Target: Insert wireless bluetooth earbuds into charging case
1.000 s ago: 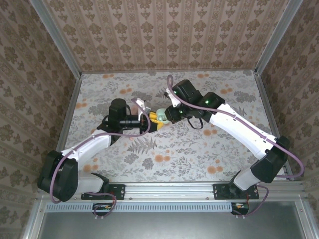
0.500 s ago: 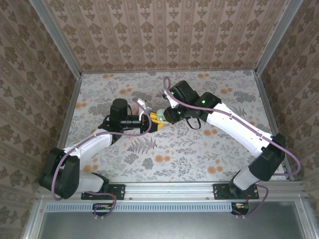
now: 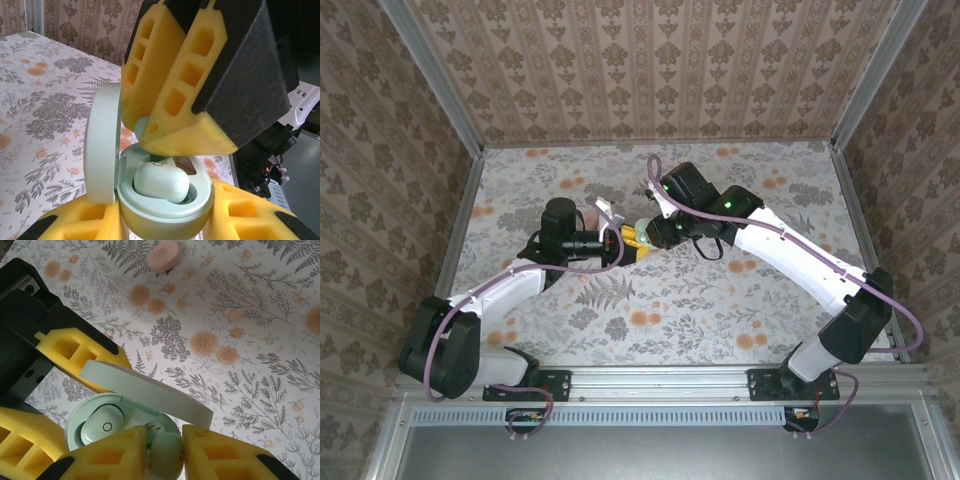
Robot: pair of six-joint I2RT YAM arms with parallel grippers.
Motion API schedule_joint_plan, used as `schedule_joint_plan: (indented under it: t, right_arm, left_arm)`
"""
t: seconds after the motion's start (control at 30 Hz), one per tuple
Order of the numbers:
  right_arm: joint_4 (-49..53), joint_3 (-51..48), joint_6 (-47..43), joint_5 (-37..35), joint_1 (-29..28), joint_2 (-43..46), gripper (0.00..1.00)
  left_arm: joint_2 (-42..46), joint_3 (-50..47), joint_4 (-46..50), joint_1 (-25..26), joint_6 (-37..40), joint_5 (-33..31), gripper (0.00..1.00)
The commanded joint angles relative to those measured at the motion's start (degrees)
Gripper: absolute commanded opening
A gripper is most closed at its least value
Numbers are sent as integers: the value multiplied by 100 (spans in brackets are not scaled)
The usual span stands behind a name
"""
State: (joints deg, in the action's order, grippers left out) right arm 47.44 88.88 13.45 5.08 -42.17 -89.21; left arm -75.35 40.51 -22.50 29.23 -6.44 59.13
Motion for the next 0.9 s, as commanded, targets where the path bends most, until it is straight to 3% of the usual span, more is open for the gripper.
schedule_joint_plan:
  t: [0.0,0.87]
  right_arm:
    - [63,77,31,317,-78,-38,27]
    - [91,198,536,555,112,-18,35]
  left_arm:
    - [39,22,-397,39,-38,204,0]
    - [207,-76,-395,45,-55,161,0]
